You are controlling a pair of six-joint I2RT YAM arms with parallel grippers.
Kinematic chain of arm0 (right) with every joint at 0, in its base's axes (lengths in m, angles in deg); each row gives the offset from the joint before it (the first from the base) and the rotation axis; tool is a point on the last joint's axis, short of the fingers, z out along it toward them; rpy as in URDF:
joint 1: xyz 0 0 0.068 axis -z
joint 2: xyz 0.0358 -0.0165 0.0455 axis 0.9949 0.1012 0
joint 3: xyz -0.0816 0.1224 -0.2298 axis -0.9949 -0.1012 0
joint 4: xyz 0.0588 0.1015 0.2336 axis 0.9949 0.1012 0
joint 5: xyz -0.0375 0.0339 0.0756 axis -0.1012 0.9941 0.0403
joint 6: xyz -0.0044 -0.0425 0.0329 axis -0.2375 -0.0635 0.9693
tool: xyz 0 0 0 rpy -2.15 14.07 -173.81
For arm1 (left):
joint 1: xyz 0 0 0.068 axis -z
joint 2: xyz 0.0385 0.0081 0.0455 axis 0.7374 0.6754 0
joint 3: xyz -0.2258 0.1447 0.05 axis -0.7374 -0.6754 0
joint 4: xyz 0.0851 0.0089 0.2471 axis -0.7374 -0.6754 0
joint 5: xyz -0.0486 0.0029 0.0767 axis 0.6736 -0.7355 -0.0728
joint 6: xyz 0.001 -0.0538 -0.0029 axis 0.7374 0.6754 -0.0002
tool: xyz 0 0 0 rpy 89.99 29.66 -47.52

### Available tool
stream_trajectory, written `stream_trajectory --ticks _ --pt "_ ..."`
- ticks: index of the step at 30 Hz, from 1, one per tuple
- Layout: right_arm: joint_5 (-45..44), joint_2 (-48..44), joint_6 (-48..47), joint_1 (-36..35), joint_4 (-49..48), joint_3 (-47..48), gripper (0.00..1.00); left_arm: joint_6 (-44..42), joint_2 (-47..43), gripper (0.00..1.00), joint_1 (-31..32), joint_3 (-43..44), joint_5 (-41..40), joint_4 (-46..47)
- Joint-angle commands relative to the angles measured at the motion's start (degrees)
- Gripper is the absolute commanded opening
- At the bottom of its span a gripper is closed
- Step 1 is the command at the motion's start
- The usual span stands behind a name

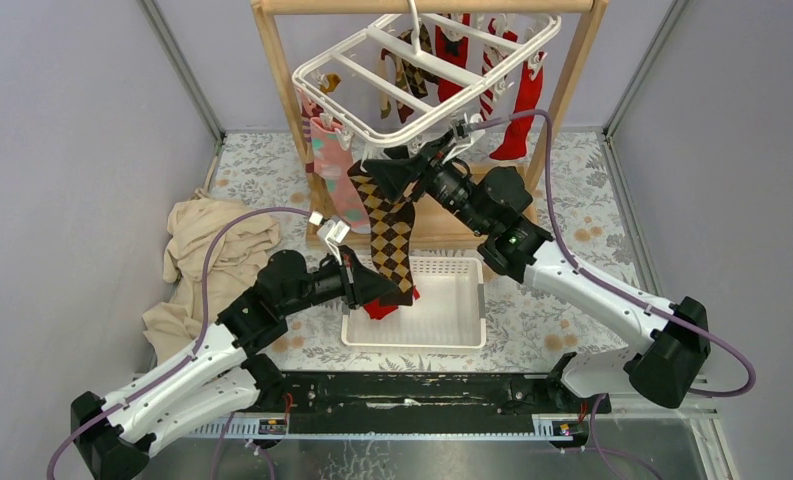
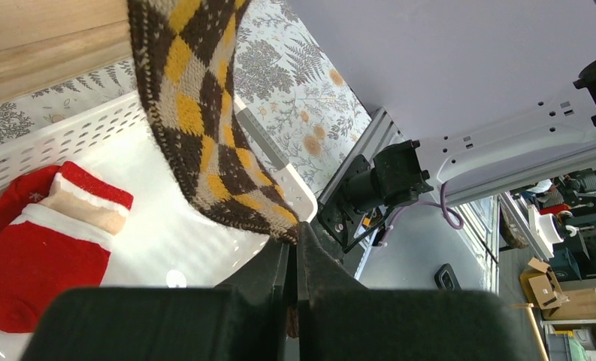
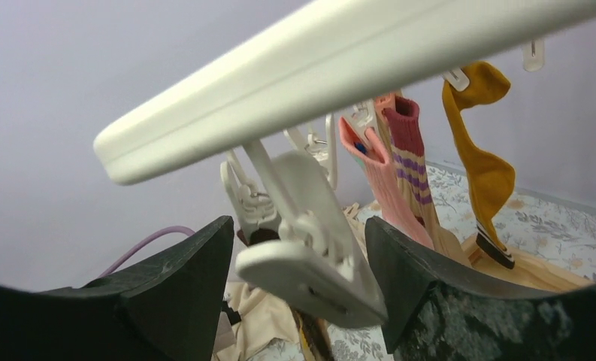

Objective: Remove the socks clipped to the hanger
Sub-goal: Remove the sock from the hanger.

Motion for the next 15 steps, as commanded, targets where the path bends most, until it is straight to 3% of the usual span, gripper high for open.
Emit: stream_trajectory --ticks 1,15 --pt "0.4 1.1 -1.1 -0.5 -5.6 3.8 0.72 -0.4 -0.8 0.04 0.4 1.8 1.7 -0.7" --pt "-0.9 3.1 -0.5 -0.5 -11.4 3.6 0.73 -0.5 0.1 0.04 1.3 1.3 1.9 -0.7"
